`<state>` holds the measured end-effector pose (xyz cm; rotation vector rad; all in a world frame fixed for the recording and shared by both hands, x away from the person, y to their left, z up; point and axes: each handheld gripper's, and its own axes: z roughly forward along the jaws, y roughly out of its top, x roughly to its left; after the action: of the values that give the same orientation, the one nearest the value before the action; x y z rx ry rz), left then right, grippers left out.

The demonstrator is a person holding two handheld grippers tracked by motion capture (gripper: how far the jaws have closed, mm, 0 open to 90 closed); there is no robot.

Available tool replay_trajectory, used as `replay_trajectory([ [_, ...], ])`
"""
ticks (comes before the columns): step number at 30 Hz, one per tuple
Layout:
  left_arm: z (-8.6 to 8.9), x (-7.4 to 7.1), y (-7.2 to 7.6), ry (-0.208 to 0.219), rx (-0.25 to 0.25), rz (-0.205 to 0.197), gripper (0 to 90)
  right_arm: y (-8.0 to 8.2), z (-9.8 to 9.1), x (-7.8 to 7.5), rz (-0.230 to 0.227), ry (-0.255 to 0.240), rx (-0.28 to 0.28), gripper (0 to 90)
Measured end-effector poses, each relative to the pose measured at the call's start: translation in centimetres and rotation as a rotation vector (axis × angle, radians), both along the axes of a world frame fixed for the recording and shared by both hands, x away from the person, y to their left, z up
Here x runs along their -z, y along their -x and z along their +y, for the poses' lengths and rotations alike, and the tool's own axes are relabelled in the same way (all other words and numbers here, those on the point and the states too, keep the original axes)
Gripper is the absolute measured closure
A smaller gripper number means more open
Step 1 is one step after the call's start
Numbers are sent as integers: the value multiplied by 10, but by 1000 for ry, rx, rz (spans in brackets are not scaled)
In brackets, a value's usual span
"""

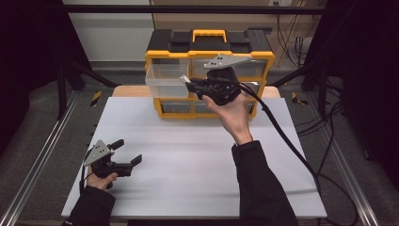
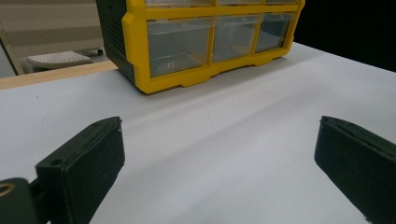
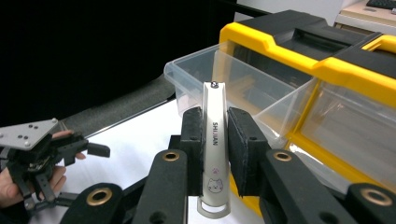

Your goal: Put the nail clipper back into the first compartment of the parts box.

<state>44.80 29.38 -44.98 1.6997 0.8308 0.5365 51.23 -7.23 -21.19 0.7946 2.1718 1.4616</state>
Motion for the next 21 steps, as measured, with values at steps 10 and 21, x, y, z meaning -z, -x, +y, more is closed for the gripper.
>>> replay_trajectory([
  [10, 0, 0, 0, 4, -1, 1, 17, -15, 9, -6, -1, -12, 15, 770],
  [21, 1, 0, 0, 8, -1, 3, 17, -33, 21, -7, 1, 5, 28, 770],
])
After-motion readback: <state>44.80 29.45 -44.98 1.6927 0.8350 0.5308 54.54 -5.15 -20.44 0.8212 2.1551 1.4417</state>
